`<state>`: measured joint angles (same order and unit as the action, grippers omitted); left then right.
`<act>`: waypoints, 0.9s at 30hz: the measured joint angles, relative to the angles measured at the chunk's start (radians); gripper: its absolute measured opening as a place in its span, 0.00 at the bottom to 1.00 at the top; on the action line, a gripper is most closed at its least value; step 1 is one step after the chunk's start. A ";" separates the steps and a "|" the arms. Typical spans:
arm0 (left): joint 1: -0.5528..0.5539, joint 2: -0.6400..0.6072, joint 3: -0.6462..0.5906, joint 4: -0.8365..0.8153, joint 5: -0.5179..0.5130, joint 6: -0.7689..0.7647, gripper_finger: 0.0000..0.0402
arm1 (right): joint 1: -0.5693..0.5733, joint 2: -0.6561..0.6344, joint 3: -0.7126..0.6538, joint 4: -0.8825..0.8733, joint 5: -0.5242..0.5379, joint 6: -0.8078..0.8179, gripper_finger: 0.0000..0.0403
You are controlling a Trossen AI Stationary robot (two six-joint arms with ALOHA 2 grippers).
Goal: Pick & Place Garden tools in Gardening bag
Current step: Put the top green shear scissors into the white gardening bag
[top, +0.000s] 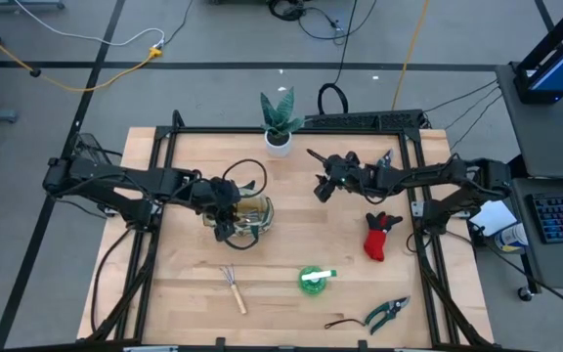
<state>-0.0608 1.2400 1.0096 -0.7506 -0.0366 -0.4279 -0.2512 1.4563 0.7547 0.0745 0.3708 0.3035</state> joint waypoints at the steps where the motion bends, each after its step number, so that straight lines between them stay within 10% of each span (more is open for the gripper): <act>1: 0.000 0.000 0.000 0.000 -0.001 0.000 0.37 | -0.004 0.000 0.000 -0.012 0.001 0.008 0.48; 27: 0.000 0.000 0.000 -0.001 -0.017 0.006 0.37 | -0.146 0.000 0.000 -0.502 0.131 0.377 0.48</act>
<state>-0.0608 1.2400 1.0096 -0.7512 -0.0536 -0.4218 -0.3974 1.4563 0.7547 -0.4270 0.5019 0.6809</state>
